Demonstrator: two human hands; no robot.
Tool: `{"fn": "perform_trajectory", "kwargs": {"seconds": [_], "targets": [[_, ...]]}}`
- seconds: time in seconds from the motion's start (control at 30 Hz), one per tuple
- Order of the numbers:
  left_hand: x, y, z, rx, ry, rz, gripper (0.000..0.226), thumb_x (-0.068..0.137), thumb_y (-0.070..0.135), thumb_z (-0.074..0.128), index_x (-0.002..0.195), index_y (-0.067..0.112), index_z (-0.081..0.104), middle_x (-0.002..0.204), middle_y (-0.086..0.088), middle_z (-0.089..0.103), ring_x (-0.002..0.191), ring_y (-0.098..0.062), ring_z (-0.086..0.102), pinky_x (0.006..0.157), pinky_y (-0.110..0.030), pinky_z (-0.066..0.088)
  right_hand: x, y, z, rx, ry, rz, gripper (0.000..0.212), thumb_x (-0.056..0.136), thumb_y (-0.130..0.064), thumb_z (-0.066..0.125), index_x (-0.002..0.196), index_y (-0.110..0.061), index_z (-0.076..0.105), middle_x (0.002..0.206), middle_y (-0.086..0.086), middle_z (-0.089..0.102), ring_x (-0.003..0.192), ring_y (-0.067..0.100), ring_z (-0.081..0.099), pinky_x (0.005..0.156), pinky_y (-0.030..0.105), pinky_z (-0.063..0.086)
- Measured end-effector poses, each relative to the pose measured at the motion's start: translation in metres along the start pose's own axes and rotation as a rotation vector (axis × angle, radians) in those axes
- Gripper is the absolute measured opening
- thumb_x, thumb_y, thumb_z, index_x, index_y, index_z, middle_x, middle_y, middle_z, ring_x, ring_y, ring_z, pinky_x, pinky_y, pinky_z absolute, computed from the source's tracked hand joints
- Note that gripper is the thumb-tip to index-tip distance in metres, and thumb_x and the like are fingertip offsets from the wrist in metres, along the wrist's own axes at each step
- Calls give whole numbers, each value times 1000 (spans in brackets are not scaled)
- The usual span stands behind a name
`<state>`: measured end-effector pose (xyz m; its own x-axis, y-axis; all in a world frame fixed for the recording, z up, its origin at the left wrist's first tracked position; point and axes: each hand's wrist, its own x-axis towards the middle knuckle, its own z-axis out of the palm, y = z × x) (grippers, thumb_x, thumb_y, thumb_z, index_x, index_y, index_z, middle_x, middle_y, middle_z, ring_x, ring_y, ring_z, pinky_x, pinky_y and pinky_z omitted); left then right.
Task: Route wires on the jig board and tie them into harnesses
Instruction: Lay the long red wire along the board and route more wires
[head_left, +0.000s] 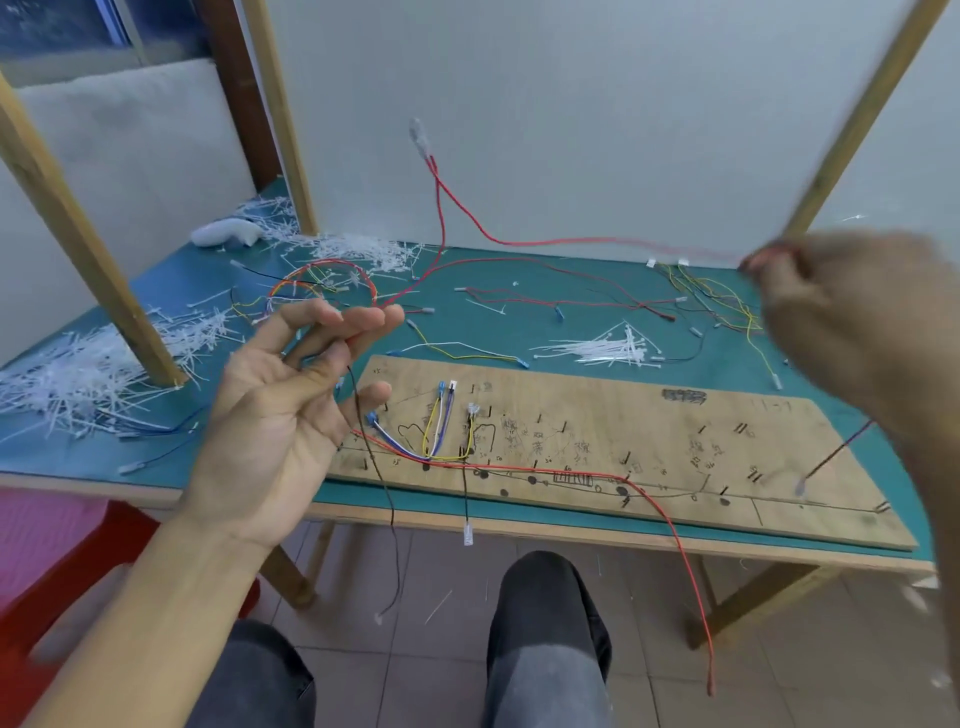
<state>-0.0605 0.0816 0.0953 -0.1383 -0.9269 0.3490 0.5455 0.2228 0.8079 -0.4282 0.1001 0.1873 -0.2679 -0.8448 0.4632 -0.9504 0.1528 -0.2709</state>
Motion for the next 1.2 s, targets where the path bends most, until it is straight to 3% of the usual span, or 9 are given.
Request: {"fn": "perform_trajectory", "kwargs": {"seconds": [0.07,0.17,0.3,0.47,0.63,0.8,0.9,1.03,1.2], "targets": [[-2,-5,-3,6,5,-27,29,97,-6,50,110,18,60,121,-8,74,137,-30,60,70,-29,61,-13,0,21,-152,-469,42,45,101,-56,41,96,-19,65,89,6,74,67,29,72,73,39,58],[-4,-14,-8,-30,12,-72,28,97,-8,50,110,15,59,120,-12,74,136,-33,61,68,-30,62,-23,-4,40,-334,-843,-79,72,92,-69,61,151,-30,46,142,-7,60,127,21,59,106,39,48],[-3,-28,-12,-77,-21,-118,29,97,-11,51,112,12,60,122,-16,72,138,-35,59,71,-31,63,-35,-57,72,245,-779,-190,108,67,-90,61,158,-37,36,136,-25,62,130,5,54,107,35,46],[-4,-39,-22,2,-56,-129,31,99,-14,51,120,8,55,124,-20,69,136,-39,59,73,-38,65,-43,-110,116,1174,-850,89,42,102,-43,63,119,-5,68,84,7,75,71,21,67,69,35,54],[-16,-44,-55,227,100,-176,32,104,-13,49,131,3,51,122,-20,56,121,-46,68,77,-51,66,-51,-105,146,1164,-598,147,36,106,-35,63,84,-11,76,61,5,57,50,19,42,49,28,34],[-26,-54,-72,413,177,-186,26,98,-12,63,115,8,62,102,-13,67,103,-42,76,80,-42,65,-57,-98,164,948,-700,264,42,93,-57,73,89,-15,67,50,3,41,45,19,29,39,20,22],[-27,-58,-74,723,247,-100,27,87,-5,80,99,17,71,93,-2,79,94,-25,79,79,-26,63,-53,-97,170,1007,-785,292,34,100,-47,68,97,-13,71,53,2,33,42,15,23,41,20,16],[-27,-63,-77,1158,239,16,28,82,13,89,90,35,75,89,17,77,89,4,70,75,-7,49,-52,-93,173,1110,-711,228,26,106,-31,63,95,-11,75,58,7,55,45,19,45,42,25,34],[-22,-72,-80,1364,157,53,26,86,8,85,103,28,83,93,11,64,92,7,60,79,-2,41,-59,-92,174,1295,-767,265,25,101,-30,71,102,-5,75,85,10,72,64,21,64,55,28,50]]}}
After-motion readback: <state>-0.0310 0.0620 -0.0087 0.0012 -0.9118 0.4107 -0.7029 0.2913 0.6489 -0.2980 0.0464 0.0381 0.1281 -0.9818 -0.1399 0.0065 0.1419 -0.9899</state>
